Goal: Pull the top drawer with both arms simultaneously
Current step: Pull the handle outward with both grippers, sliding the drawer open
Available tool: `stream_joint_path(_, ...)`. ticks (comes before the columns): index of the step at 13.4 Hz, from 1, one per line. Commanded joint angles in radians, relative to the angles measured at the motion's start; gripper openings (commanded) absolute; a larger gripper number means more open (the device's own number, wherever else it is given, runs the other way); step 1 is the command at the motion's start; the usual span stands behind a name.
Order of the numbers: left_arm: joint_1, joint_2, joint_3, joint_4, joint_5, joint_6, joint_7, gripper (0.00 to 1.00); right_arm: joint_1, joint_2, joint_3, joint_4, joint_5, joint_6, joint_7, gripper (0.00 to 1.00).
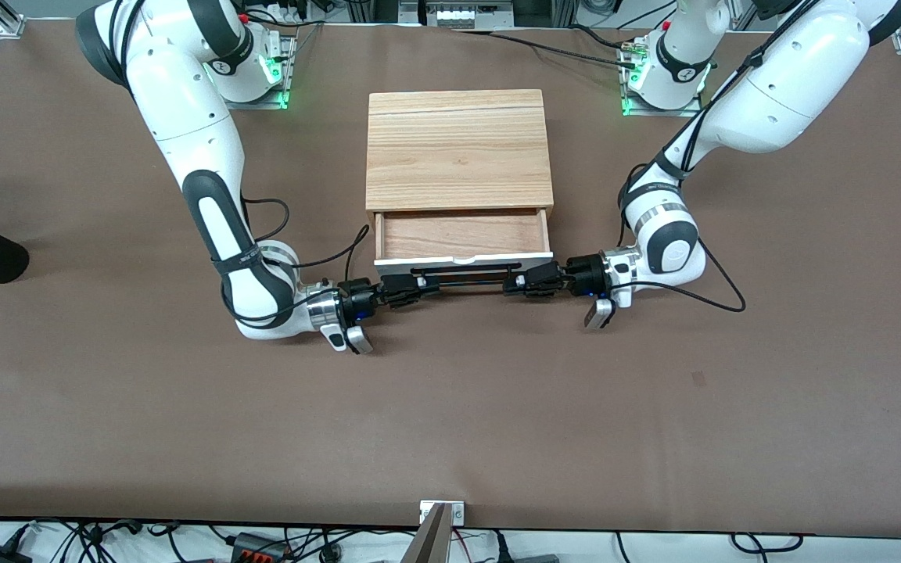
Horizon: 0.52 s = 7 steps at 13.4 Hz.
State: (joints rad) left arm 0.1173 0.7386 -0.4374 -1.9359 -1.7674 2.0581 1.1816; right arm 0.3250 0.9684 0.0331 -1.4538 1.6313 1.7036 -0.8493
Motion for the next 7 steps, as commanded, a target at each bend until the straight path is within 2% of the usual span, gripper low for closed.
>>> stream_joint_path(1, -0.005, 0.015, 0.000, 0.021, -0.003, 0.011, -0.014, 0.60, -0.003, 0.019, 0.004, 0.033, 0.001, -0.005, 0.027, 1.00)
stream_joint_path(3, -0.005, 0.012, 0.002, 0.038, -0.003, 0.011, -0.066, 0.67, -0.001, 0.013, 0.007, 0.035, -0.001, -0.001, 0.030, 1.00)
stream_joint_path(5, -0.004, 0.012, 0.003, 0.057, 0.006, 0.011, -0.117, 0.67, -0.003, 0.004, 0.005, 0.077, -0.002, -0.004, 0.076, 1.00)
stream_joint_path(7, 0.002, 0.007, 0.015, 0.074, 0.075, 0.011, -0.151, 0.66, -0.009, -0.005, 0.001, 0.142, -0.014, -0.007, 0.185, 1.00)
